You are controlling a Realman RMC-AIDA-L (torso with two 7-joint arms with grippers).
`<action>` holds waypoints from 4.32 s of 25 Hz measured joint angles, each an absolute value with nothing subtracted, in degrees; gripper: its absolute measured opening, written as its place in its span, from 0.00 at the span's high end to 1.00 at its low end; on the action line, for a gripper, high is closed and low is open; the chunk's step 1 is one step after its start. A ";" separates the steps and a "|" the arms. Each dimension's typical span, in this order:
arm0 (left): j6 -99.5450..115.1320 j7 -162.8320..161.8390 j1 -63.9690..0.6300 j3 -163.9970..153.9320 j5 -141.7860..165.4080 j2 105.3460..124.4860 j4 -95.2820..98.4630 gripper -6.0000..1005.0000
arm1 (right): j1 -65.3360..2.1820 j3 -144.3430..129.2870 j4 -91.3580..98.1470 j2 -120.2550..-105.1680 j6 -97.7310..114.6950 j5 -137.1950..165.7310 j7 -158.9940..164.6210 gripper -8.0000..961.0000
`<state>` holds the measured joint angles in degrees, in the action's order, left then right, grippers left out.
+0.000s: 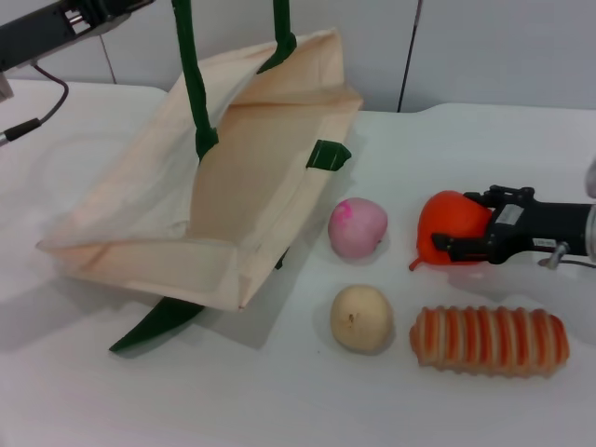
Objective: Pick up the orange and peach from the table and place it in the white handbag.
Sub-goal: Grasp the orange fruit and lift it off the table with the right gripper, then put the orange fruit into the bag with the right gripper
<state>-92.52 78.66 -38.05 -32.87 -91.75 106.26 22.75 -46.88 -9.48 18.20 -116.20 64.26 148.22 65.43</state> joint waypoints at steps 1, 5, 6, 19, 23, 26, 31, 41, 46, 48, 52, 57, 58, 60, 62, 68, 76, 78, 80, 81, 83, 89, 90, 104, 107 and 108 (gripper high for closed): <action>-92.52 78.66 -38.04 -32.87 -91.75 106.25 22.76 0.88 | -47.21 -9.48 17.58 -116.20 62.73 148.44 65.74 0.08; -92.51 78.66 -38.05 -32.87 -91.76 106.25 22.77 0.88 | -47.69 -9.49 16.61 -116.26 60.27 148.89 66.08 0.08; -92.51 78.66 -38.05 -32.87 -91.76 106.25 22.77 0.88 | -47.71 -9.49 16.61 -116.26 60.24 148.93 66.08 0.08; -92.17 78.75 -37.67 -32.87 -91.76 106.25 22.69 0.88 | -47.72 -9.49 16.67 -116.13 60.63 149.16 66.28 0.25; -92.28 78.75 -37.58 -32.87 -91.75 106.25 22.69 0.88 | -47.52 -9.49 17.02 -116.11 60.56 149.19 66.18 0.29; -92.35 78.66 -37.56 -32.87 -91.75 106.25 22.65 0.88 | -47.36 -9.37 17.22 -116.01 60.48 149.19 66.20 0.30; -92.75 78.22 -37.44 -32.72 -91.85 106.09 22.61 0.88 | -47.19 -8.80 17.82 -115.93 61.16 148.76 66.27 0.33; -93.67 78.12 -37.12 -32.17 -92.53 105.81 22.58 0.88 | -45.05 -5.70 25.04 -116.04 73.42 140.64 63.79 0.42; -95.05 78.05 -37.33 -32.17 -93.23 105.45 22.34 0.88 | -46.51 -6.04 24.82 -116.21 75.70 138.02 63.10 0.47; -95.37 78.04 -37.42 -32.17 -93.86 105.45 22.33 0.88 | -48.12 -6.07 22.61 -116.31 75.62 136.94 61.57 0.49; -96.30 78.03 -37.55 -32.16 -94.97 105.44 22.24 0.88 | -53.36 -6.31 15.00 -116.33 72.15 136.41 58.05 0.54; -96.48 78.00 -38.06 -32.16 -95.40 105.43 22.23 0.88 | -59.18 -8.17 8.57 -116.39 67.69 136.65 55.37 0.58; -96.48 78.00 -38.20 -32.16 -95.41 105.44 22.23 0.88 | -60.14 -8.65 7.61 -116.40 67.18 136.65 55.08 0.58; -96.47 77.99 -38.40 -32.17 -95.42 105.47 22.23 0.88 | -61.81 -9.64 6.15 -116.42 66.20 136.65 54.84 0.59; -96.44 77.99 -38.50 -32.16 -95.44 105.49 22.23 0.88 | -63.52 -10.95 4.64 -116.46 64.66 136.65 54.75 0.60; -96.26 78.09 -38.95 -32.16 -96.01 105.72 22.24 0.88 | -70.42 -14.46 -1.20 -116.63 55.97 137.47 54.66 0.63; -96.28 78.05 -40.55 -32.17 -96.24 105.81 22.24 0.88 | -76.04 -14.65 -5.96 -116.99 46.42 138.98 52.47 0.71; -96.24 78.09 -40.72 -32.17 -96.24 105.90 22.24 0.88 | -76.61 -14.67 -6.98 -117.06 44.53 138.98 51.04 0.73; -96.18 78.14 -40.75 -32.17 -96.24 105.98 22.24 0.88 | -77.18 -14.66 -8.20 -117.07 41.95 138.98 50.39 0.76; -96.16 78.15 -40.76 -32.17 -96.24 106.00 22.24 0.88 | -77.31 -14.60 -8.69 -117.07 40.85 138.98 49.92 0.76; -96.15 78.19 -40.74 -32.17 -96.24 106.00 22.24 0.88 | -77.24 -14.28 -9.22 -117.09 39.76 138.96 48.25 0.75; -96.05 78.32 -40.36 -32.17 -96.24 106.00 22.24 0.88 | -75.80 -11.00 -10.51 -117.16 39.92 138.64 42.48 0.72; -96.03 78.34 -40.32 -32.17 -96.24 106.00 22.24 0.88 | -75.54 -10.50 -10.64 -117.15 39.99 138.68 41.90 0.71; -95.97 78.49 -39.14 -32.15 -96.26 105.82 22.24 0.87 | -70.34 -5.99 -8.85 -116.63 49.35 138.52 36.12 0.14; -96.14 78.49 -38.85 -32.09 -96.91 105.74 22.24 0.87 | -69.45 -5.36 -7.86 -116.59 51.61 138.48 36.10 0.07; -96.14 78.49 -38.85 -32.09 -96.91 105.74 22.24 0.87 | -69.21 -5.07 -7.59 -116.57 52.17 138.47 36.10 0.07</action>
<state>-96.14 78.49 -38.85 -32.09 -96.91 105.74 22.24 -69.21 -5.07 -7.59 -116.57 52.17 138.47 36.10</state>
